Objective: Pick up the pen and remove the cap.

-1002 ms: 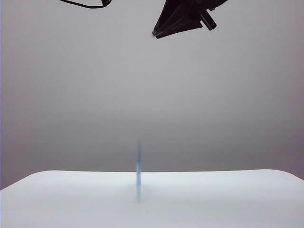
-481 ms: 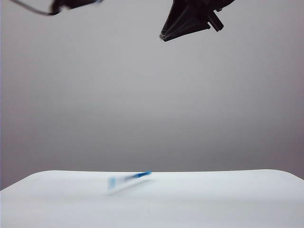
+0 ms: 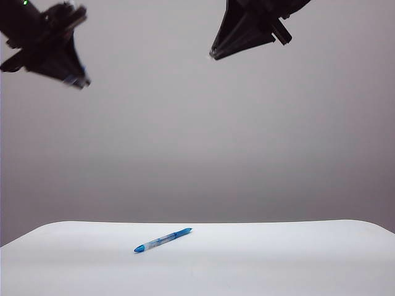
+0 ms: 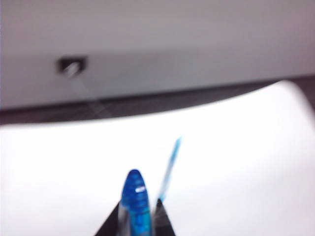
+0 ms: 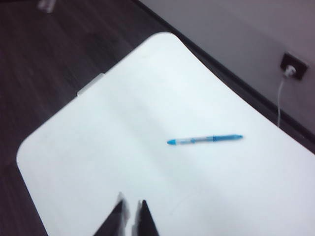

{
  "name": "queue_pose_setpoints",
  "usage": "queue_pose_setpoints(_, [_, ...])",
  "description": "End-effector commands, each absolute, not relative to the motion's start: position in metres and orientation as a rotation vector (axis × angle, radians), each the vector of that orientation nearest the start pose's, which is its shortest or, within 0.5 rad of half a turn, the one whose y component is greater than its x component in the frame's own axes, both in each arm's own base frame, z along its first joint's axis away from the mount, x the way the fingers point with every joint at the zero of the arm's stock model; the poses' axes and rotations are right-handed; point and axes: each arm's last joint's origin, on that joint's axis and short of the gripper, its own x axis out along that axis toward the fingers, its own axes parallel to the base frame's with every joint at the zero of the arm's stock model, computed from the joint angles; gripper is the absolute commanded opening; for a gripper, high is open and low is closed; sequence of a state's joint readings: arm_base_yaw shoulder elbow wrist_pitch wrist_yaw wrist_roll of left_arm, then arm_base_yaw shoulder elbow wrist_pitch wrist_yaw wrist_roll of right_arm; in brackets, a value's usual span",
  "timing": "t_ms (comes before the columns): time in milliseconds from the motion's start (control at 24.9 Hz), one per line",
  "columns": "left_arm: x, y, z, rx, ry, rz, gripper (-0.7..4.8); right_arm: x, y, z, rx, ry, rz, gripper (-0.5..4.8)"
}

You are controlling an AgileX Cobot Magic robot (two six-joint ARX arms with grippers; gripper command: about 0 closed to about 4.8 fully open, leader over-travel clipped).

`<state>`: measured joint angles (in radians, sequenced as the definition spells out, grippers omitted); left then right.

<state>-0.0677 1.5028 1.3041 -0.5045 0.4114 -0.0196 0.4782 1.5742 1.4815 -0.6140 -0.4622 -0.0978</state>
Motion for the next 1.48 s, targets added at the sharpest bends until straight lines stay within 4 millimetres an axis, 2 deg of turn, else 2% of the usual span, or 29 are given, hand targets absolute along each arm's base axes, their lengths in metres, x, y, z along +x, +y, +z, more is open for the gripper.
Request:
queue_pose_setpoints(40, [0.321,-0.034,0.311,-0.051,0.762,-0.389,-0.06,0.299,0.169,0.342,-0.114,0.697,0.894,-0.01])
queue_pose_setpoints(160, [0.324,-0.034,0.303,-0.02,0.802,-0.348,-0.06,0.304,0.171,0.333,-0.114,0.735,0.892,-0.01])
queue_pose_setpoints(321, [0.334,-0.037,0.269,0.004,0.978,-0.36,-0.06,0.314,0.177,0.303,-0.116,0.884,0.883,-0.01])
queue_pose_setpoints(441, [0.337,-0.04,0.253,0.056,1.065,-0.323,-0.06,0.318,0.179,0.295,-0.117,0.914,0.88,-0.01])
queue_pose_setpoints(642, [0.346,-0.048,0.23,0.107,1.128,-0.336,-0.06,0.32,0.18,0.294,-0.121,0.902,0.882,-0.01])
queue_pose_setpoints(922, [0.363,-0.064,0.187,0.126,1.204,-0.367,-0.06,0.32,0.18,0.294,-0.12,0.9,0.884,-0.01])
queue_pose_setpoints(1123, [0.373,-0.082,0.151,0.176,1.238,-0.365,0.0,0.32,0.18,0.293,-0.122,0.902,0.886,-0.01])
queue_pose_setpoints(1203, [0.375,-0.088,0.139,0.168,1.262,-0.363,0.64,0.32,0.18,0.293,-0.123,0.903,0.886,-0.01])
queue_pose_setpoints(1283, [0.375,-0.091,0.132,0.176,1.276,-0.364,0.68,0.32,0.18,0.293,-0.126,0.905,0.887,-0.01])
queue_pose_setpoints(1323, [0.375,-0.092,0.131,0.174,1.28,-0.371,0.95,0.32,0.18,0.293,-0.126,0.906,0.887,-0.01])
queue_pose_setpoints(1363, [0.375,-0.092,0.131,0.159,1.281,-0.387,2.06,0.319,0.18,0.293,-0.13,0.907,0.889,-0.01])
queue_pose_setpoints(1403, [0.375,-0.093,0.132,0.157,1.279,-0.386,2.64,0.319,0.18,0.293,-0.133,0.905,0.891,-0.01])
queue_pose_setpoints(1484, [0.374,-0.094,0.132,0.16,1.287,-0.389,3.03,0.319,0.18,0.293,-0.142,0.9,0.895,-0.01])
